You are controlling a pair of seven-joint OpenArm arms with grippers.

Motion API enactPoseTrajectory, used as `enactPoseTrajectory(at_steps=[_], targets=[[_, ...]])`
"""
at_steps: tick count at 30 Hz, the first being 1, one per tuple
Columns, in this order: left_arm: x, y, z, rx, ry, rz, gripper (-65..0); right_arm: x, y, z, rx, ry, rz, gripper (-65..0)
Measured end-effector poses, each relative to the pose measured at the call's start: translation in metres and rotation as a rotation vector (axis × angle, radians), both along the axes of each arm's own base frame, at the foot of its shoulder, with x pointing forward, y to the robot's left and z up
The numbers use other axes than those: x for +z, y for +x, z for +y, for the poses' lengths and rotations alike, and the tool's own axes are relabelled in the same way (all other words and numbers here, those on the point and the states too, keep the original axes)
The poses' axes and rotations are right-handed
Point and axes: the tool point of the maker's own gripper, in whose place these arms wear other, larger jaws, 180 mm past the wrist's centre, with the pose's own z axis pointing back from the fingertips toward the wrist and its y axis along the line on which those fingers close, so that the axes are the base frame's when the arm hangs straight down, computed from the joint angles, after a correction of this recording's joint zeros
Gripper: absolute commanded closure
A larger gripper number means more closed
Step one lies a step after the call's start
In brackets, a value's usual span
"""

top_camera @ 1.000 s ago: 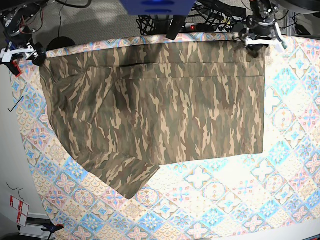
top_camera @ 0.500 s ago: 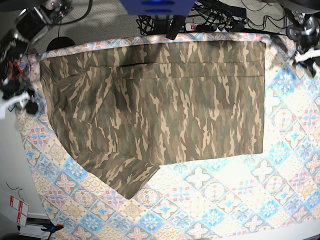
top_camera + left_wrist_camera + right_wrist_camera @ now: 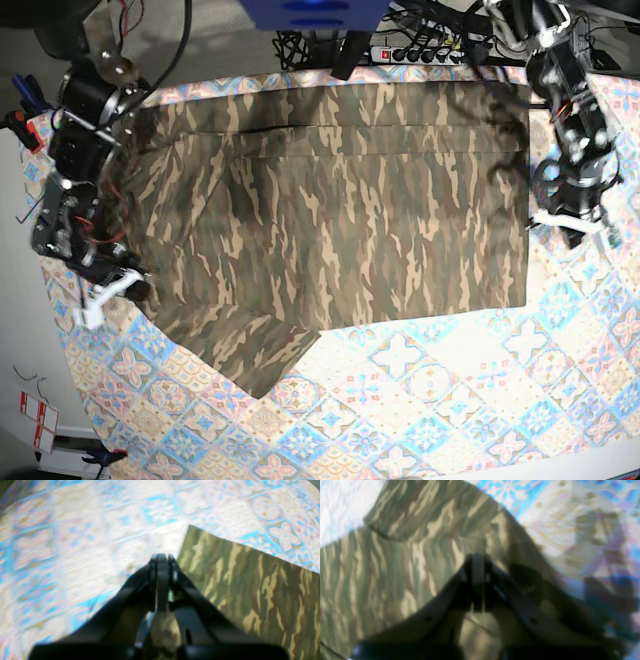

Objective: Fold the T-shirt properly
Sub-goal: 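Move both grippers down along the shirt's side edges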

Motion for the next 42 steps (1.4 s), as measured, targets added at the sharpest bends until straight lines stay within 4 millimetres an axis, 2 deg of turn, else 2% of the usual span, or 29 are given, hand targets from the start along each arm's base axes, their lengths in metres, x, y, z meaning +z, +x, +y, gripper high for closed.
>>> enactPoseTrajectory(at_steps=[3, 6, 8, 11, 16, 19, 21, 24, 26, 28, 33, 37, 42], targets=[[-0.030, 0.022, -0.014, -0.034, -0.035, 0.067, 0.0, -0.013, 0.006, 0.024, 0.018, 0.047, 0.019, 0.0], [-0.051, 0.037, -0.002, 0.011, -0.043, 0.119, 0.0, -0.009, 0.021, 0.020, -0.021, 0.060, -0.020, 0.0], [-0.051, 0.049, 0.000, 0.015, -0.041, 0.089, 0.0, -0.005, 0.029, 0.012, -0.039, 0.048, -0.035, 0.0], [-0.054, 0.060, 0.003, 0.007, -0.010, 0.076, 0.0, 0.002, 0.039, 0.016, -0.057, 0.066, -0.089, 0.0], [-0.067, 0.074, 0.026, 0.027, 0.005, 0.125, 0.0, 0.003, 0.047, 0.004, -0.133, 0.048, -0.106, 0.0], [-0.062, 0.086, 0.028, 0.017, 0.006, 0.093, 0.0, 0.016, 0.066, 0.007, -0.149, 0.065, -0.168, 0.0], [-0.063, 0.090, 0.024, 0.007, -0.005, 0.093, 0.0, 0.018, 0.074, 0.003, -0.193, 0.056, -0.186, 0.0], [-0.058, 0.095, 0.030, -0.004, 0.004, 0.092, 0.0, 0.003, 0.071, -0.014, -0.283, -0.010, -0.144, 0.0], [-0.059, 0.099, 0.041, -0.005, 0.040, 0.120, 0.0, -0.006, 0.063, -0.018, -0.285, -0.021, -0.125, 0.0], [-0.064, 0.102, 0.042, -0.059, 0.077, 0.163, 0.0, -0.013, 0.057, -0.022, -0.298, -0.038, -0.104, 0.0], [-0.076, 0.101, 0.028, -0.090, 0.056, 0.191, 0.0, -0.009, 0.065, -0.026, -0.345, -0.063, -0.109, 0.0], [-0.070, 0.104, 0.035, -0.082, 0.073, 0.182, 0.0, -0.012, 0.060, -0.035, -0.365, -0.082, -0.095, 0.0], [-0.070, 0.104, 0.035, -0.082, 0.074, 0.182, 0.0, -0.016, 0.058, -0.034, -0.372, -0.089, -0.078, 0.0]])
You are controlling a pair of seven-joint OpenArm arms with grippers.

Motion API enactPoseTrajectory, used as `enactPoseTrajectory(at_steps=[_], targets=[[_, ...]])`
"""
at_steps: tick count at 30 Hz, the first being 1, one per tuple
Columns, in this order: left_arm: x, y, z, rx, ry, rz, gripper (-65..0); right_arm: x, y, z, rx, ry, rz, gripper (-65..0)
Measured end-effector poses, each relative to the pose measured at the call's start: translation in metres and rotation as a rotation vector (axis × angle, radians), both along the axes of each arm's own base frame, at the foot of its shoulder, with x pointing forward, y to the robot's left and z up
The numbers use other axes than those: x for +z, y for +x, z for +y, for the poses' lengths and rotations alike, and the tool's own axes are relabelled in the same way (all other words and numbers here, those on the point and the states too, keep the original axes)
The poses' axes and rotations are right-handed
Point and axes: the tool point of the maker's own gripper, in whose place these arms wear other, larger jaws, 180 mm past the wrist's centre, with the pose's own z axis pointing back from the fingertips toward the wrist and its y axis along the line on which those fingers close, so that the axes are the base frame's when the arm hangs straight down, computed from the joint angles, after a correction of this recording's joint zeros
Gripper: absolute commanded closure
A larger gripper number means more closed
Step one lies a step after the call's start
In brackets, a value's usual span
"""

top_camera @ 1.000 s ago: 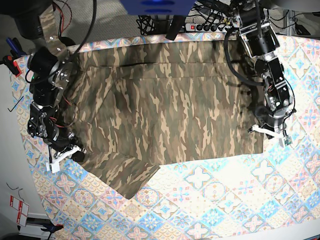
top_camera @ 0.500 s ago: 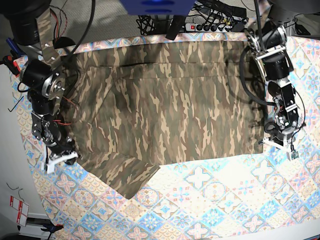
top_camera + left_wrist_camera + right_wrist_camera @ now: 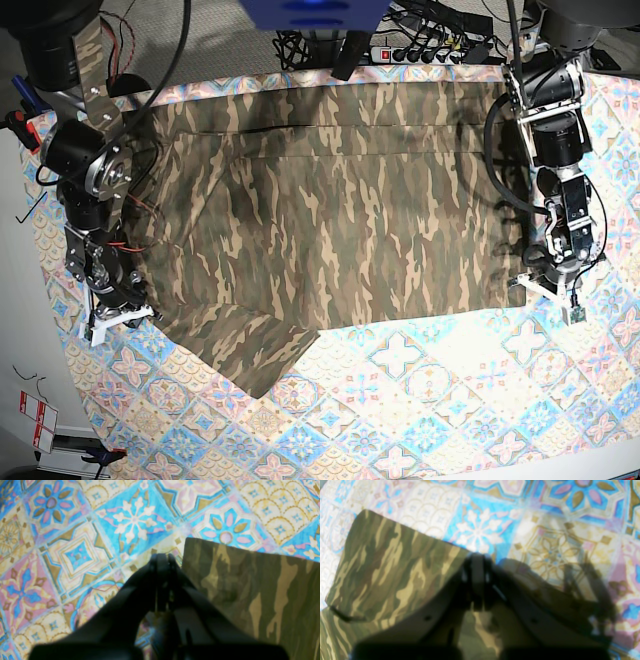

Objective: Fold the T-shirt properly
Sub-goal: 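Move both grippers down along the shirt's side edges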

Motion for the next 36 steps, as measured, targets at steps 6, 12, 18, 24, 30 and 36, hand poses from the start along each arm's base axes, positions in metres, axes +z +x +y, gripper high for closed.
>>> enactPoseTrajectory(at_steps=[6, 12, 18, 24, 30, 36], targets=[[-0.002, 0.001, -0.004, -0.003, -0.009, -0.001, 0.0, -0.001, -0.001, 0.000, -0.001, -0.001, 0.001, 0.0], [-0.001, 0.000, -0.003, -0.002, -0.007, -0.001, 0.0, -0.001, -0.001, 0.000, -0.001, -0.001, 0.001, 0.0], [0.005, 0.002, -0.005, -0.008, -0.001, -0.018, 0.0, -0.001, -0.002, -0.002, 0.009, -0.003, 0.022, 0.0], [0.039, -0.024, -0.019, -0.062, 0.009, -0.153, 0.0, 0.037, -0.015, -0.068, -0.034, -0.108, 0.015, -0.1], [0.037, -0.075, 0.004, 0.035, -0.046, -0.163, 0.0, 0.042, -0.059, -0.083, -0.019, 0.032, 0.116, -8.6], [0.031, -0.094, 0.003, 0.027, -0.057, -0.148, 0.0, 0.040, -0.053, -0.057, 0.052, 0.082, 0.092, -24.1]])
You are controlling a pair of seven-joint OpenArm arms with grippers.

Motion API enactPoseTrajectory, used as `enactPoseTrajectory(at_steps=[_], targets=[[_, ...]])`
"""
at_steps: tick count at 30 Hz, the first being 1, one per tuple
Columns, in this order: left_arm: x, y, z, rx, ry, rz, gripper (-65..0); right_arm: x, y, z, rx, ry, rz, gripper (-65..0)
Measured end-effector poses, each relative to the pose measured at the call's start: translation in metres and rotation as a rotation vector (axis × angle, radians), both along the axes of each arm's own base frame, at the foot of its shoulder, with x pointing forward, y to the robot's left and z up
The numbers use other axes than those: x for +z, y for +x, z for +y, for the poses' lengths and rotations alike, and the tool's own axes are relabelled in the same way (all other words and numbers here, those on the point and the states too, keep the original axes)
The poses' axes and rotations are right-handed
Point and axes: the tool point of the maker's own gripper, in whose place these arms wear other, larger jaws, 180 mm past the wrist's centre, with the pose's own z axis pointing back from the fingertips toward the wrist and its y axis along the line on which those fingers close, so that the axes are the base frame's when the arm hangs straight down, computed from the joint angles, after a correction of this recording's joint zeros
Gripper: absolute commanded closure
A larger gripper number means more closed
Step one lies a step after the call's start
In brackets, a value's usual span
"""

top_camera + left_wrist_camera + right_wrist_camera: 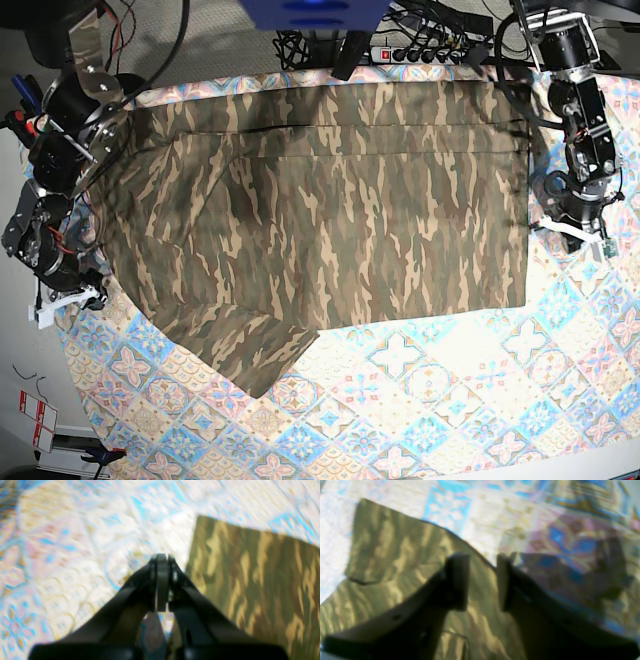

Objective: Fold the T-shirt properly
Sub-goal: 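Move both grippers down along the shirt's side edges, then grasp the side edge with the right gripper and pull it inward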

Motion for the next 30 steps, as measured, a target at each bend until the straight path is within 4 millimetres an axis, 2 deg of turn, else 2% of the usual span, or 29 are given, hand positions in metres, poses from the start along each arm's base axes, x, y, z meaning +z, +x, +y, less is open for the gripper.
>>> enactPoseTrajectory(at_steps=[2, 4, 6, 10, 12, 16, 20, 23, 27, 30], targets=[[-0.005, -0.008, -0.002, -0.002, -0.002, 0.018, 0.0, 0.005, 0.000, -0.001, 0.048, -0.013, -0.024, -26.3], [-0.003, -0.013, -0.003, -0.013, 0.011, 0.024, 0.0, 0.000, -0.002, -0.003, 0.027, 0.007, -0.022, -26.5], [0.006, -0.016, 0.002, -0.024, 0.040, 0.015, 0.0, -0.018, -0.008, 0.005, 0.021, 0.051, 0.014, -26.4], [0.022, -0.016, 0.015, 0.007, 0.060, -0.026, 0.0, -0.060, -0.025, 0.036, 0.007, 0.155, 0.071, -26.3], [0.023, -0.022, 0.022, 0.029, 0.065, -0.026, 0.0, -0.064, -0.026, 0.037, -0.017, 0.177, 0.048, -26.3], [0.017, -0.033, 0.027, 0.046, 0.068, 0.002, 0.0, -0.063, -0.022, 0.034, 0.004, 0.128, 0.049, -26.3], [0.021, -0.027, 0.024, 0.036, 0.063, -0.017, 0.0, -0.064, -0.020, 0.041, 0.029, 0.114, 0.046, -26.3], [0.020, -0.028, 0.025, 0.040, 0.064, -0.013, 0.0, -0.062, -0.018, 0.038, 0.031, 0.105, 0.043, -26.3], [0.020, -0.028, 0.025, 0.038, 0.064, -0.013, 0.0, -0.043, -0.006, 0.027, 0.036, 0.056, -0.008, -26.3], [0.020, -0.028, 0.025, 0.037, 0.064, -0.014, 0.0, -0.032, -0.003, 0.009, 0.013, 0.030, -0.021, -26.4]])
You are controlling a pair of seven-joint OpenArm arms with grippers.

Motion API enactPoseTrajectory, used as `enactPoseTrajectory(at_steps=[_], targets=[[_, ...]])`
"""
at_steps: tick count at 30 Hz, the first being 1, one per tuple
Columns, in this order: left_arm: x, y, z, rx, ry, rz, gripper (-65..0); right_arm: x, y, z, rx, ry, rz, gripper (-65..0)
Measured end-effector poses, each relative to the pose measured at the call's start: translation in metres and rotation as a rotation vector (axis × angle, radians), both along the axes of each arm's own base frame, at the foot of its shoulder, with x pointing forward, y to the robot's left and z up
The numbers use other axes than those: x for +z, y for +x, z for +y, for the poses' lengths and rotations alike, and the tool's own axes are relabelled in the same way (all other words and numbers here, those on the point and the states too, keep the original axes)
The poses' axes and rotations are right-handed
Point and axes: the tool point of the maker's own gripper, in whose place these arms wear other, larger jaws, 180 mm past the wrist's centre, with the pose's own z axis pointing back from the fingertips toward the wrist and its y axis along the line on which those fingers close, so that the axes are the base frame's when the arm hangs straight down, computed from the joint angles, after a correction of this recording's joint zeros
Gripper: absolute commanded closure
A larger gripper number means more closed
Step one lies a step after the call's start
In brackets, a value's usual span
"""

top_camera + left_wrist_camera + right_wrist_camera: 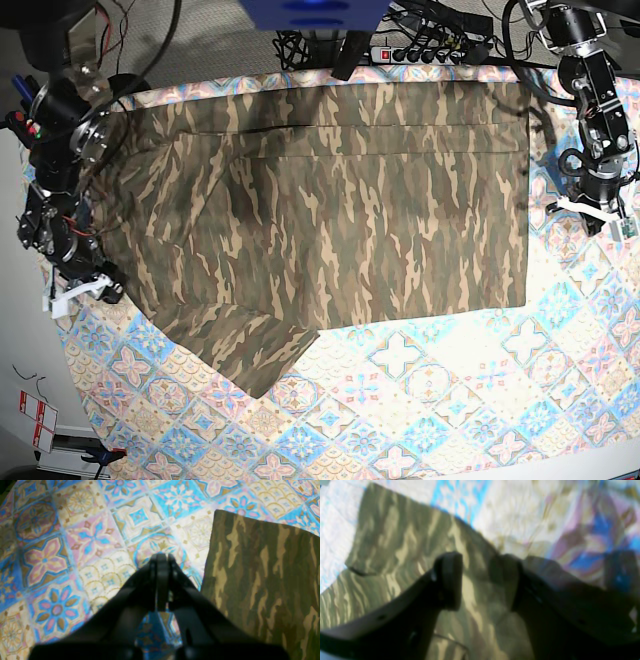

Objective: Fold the T-shirt properly
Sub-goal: 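Grasp the side edge with the right gripper and pull it inward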

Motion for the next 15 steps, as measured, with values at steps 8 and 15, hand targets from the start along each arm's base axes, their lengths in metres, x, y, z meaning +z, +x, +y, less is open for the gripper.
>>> enactPoseTrajectory(at_steps=[8, 15], targets=[[0.001, 0.001, 0.000, -0.001, 0.003, -0.001, 0.0, -0.032, -0.025, -0.007, -0.076, 0.024, 0.117, -26.4], [0.000, 0.001, 0.000, 0.001, 0.002, 0.000, 0.0, -0.034, -0.027, -0.008, -0.037, -0.025, 0.145, -26.4]])
